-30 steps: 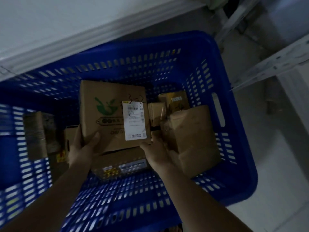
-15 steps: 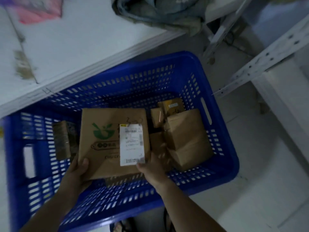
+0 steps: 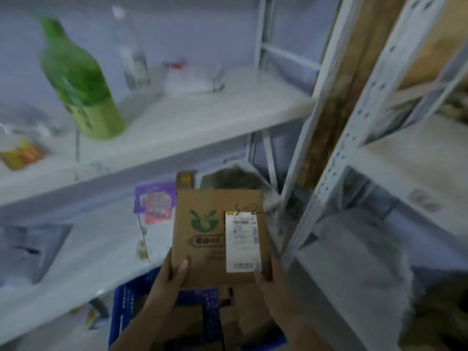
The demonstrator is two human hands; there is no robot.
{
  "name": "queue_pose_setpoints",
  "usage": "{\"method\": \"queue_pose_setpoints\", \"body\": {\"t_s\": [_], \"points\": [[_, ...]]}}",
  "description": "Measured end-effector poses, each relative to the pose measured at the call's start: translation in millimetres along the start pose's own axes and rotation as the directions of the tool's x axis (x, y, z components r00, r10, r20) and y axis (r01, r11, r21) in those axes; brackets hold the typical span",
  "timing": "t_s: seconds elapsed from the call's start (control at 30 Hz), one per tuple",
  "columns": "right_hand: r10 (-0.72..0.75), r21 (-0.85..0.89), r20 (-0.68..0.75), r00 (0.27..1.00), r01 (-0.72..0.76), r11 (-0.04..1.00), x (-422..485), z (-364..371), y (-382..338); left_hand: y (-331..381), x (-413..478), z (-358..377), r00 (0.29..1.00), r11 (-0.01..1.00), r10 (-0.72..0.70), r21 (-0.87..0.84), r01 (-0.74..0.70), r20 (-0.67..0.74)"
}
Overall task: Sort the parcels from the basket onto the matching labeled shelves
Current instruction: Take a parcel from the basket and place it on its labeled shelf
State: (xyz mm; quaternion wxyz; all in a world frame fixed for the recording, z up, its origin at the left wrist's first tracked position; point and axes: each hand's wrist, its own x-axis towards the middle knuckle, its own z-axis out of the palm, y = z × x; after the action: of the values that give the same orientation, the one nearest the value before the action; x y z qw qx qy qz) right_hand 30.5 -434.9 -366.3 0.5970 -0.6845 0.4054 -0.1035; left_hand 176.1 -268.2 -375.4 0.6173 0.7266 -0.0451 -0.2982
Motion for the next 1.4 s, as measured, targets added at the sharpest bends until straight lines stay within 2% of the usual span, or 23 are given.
{"method": "queue_pose_setpoints", "body": {"t_s": [0.13, 0.2, 0.3, 0.4, 0.47, 0.57, 0.67, 0.8, 0.9, 1.03, 1.27, 1.4], "points": [[-0.179, 0.091, -0.134, 0.975, 0.192, 0.977, -91, -53, -92, 103, -84, 9, 0.956, 0.972, 0.228, 0.022, -0.235, 0.183], [-0.244, 0.122, -0.22, 0.944, 0.275, 0.954, -151, -75, -129, 149, -143, 4, 0.914, 0.938, 0.34, -0.007, -0.347, 0.22], [-0.335, 0.046, -0.299, 0.894, 0.364, 0.93, -218, -97, -171, 197, -203, -4, 0.866, 0.894, 0.433, 0.007, -0.449, 0.249], [-0.407, 0.034, -0.401, 0.821, 0.457, 0.889, -311, -133, -217, 259, -288, -7, 0.791, 0.83, 0.529, 0.009, -0.558, 0.307], [-0.447, 0.004, -0.456, 0.77, 0.504, 0.864, -358, -161, -247, 300, -331, 2, 0.717, 0.772, 0.599, -0.019, -0.635, 0.356], [-0.55, -0.085, -0.522, 0.651, 0.602, 0.794, -424, -211, -296, 362, -397, 22, 0.592, 0.655, 0.713, -0.055, -0.754, 0.377], [-0.642, -0.186, -0.539, 0.545, 0.666, 0.723, -484, -255, -340, 411, -451, 39, 0.499, 0.582, 0.752, -0.076, -0.81, 0.43], [-0.719, -0.352, -0.573, 0.393, 0.674, 0.65, -554, -314, -378, 458, -513, 69, 0.374, 0.492, 0.77, -0.108, -0.864, 0.517], [-0.744, -0.435, -0.595, 0.305, 0.656, 0.617, -603, -359, -389, 480, -562, 105, 0.259, 0.407, 0.833, -0.224, -0.886, 0.488], [-0.738, -0.502, -0.629, 0.244, 0.597, 0.625, -658, -409, -381, 490, -618, 156, 0.153, 0.316, 0.881, -0.317, -0.894, 0.447], [-0.716, -0.58, -0.679, 0.165, 0.478, 0.66, -717, -466, -350, 478, -679, 223, 0.079, 0.295, 0.865, -0.375, -0.879, 0.495], [-0.755, -0.645, -0.634, 0.17, 0.422, 0.637, -745, -485, -335, 467, -704, 248, 0.072, 0.307, 0.854, -0.387, -0.87, 0.515]]}}
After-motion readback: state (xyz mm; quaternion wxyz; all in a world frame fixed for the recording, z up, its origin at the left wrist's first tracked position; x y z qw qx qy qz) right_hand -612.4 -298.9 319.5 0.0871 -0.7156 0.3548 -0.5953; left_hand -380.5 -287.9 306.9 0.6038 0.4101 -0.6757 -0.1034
